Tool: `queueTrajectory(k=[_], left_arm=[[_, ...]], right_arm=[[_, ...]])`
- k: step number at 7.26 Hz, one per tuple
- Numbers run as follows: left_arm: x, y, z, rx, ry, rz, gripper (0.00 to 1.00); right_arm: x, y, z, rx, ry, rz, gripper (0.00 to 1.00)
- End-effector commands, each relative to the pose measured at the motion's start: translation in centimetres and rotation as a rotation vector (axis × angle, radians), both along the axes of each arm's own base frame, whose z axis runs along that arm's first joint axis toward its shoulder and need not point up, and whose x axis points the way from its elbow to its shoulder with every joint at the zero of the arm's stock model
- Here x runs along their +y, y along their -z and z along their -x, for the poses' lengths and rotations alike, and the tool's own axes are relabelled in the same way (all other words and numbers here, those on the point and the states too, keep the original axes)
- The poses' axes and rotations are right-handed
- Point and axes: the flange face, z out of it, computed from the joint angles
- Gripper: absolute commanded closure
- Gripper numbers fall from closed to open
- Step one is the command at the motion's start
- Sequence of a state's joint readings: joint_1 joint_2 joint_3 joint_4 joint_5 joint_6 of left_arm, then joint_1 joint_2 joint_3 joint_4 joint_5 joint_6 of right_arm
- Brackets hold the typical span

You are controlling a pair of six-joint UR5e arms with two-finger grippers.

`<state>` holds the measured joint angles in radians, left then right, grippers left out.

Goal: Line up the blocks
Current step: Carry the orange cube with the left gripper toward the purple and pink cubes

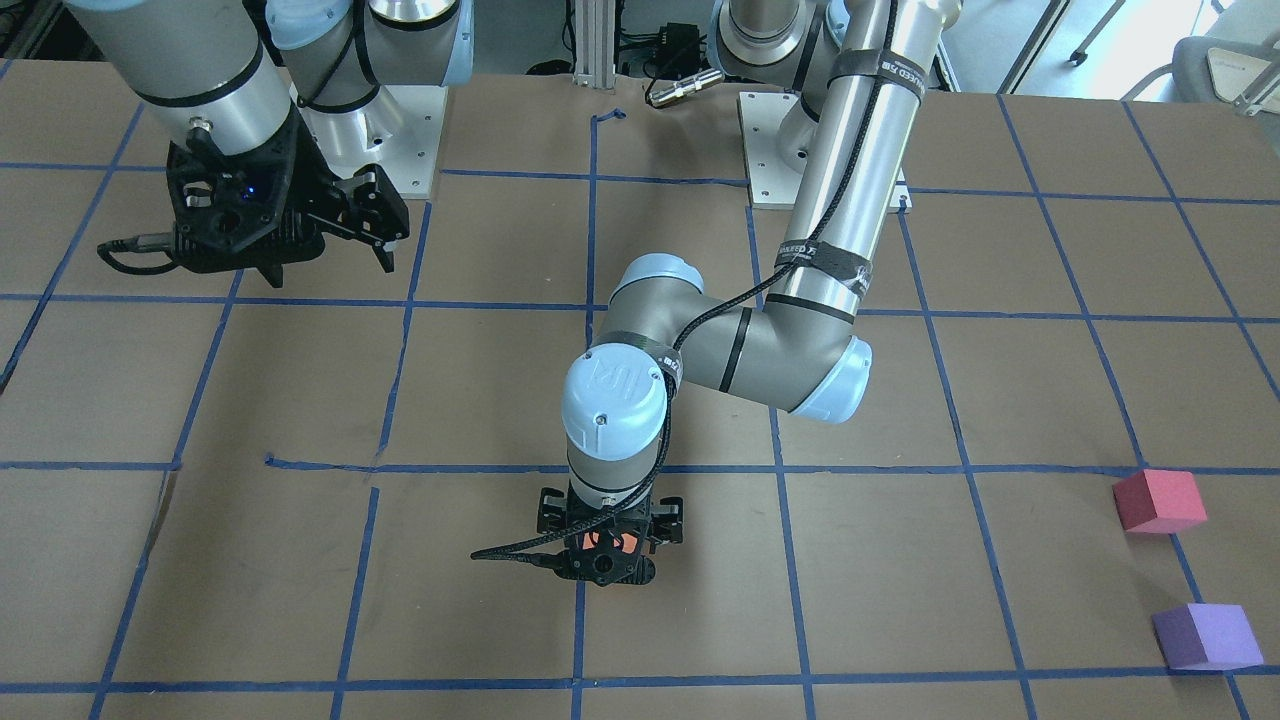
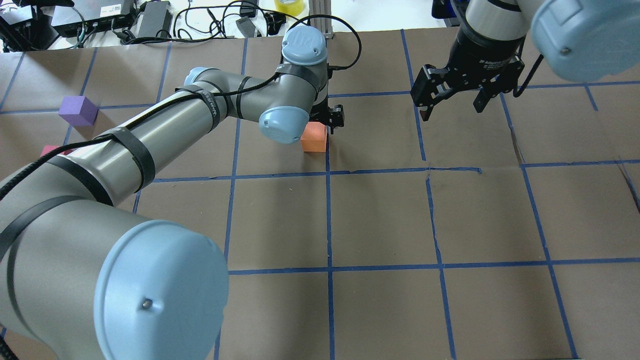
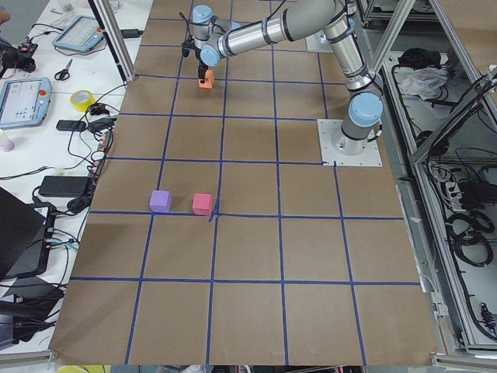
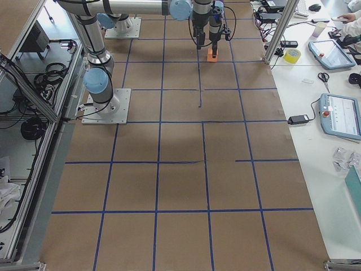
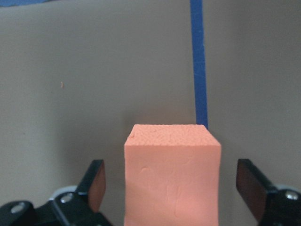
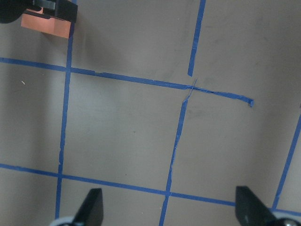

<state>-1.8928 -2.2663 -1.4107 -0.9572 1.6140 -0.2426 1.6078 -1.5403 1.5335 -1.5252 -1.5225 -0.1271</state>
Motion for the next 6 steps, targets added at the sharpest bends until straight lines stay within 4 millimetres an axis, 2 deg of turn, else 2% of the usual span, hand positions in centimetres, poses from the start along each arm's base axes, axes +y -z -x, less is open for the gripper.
queueTrajectory(k=[1, 2, 3, 4, 5, 6], left_arm=[[0.0, 0.4, 0.0, -0.006, 0.003, -0.005, 0.45], [0.0, 0.0, 0.0, -0.006, 0.001, 0.002, 0.56], [0.0, -0.8, -0.1, -0.003, 0.001, 0.014, 0.66], [-0.1, -2.5, -0.3, 0.003, -0.002, 0.037, 0.74], [-0.4, -3.2, -0.8, 0.001, -0.012, 0.048, 0.81], [-1.7, -4.2, -3.8, 0.011, -0.057, 0.061, 0.85]], right_arm=[[2.2, -1.8, 0.2, -0.006, -0.007, 0.012, 0.0], [2.1, -1.7, 0.4, -0.003, 0.001, 0.004, 0.0], [1.6, -2.5, 0.5, -0.005, 0.021, 0.047, 0.0], [2.0, -2.8, 0.8, 0.012, 0.045, 0.044, 0.0], [2.6, -3.3, 0.7, 0.012, 0.043, 0.055, 0.0], [2.8, -3.7, 0.9, 0.019, 0.044, 0.063, 0.0]])
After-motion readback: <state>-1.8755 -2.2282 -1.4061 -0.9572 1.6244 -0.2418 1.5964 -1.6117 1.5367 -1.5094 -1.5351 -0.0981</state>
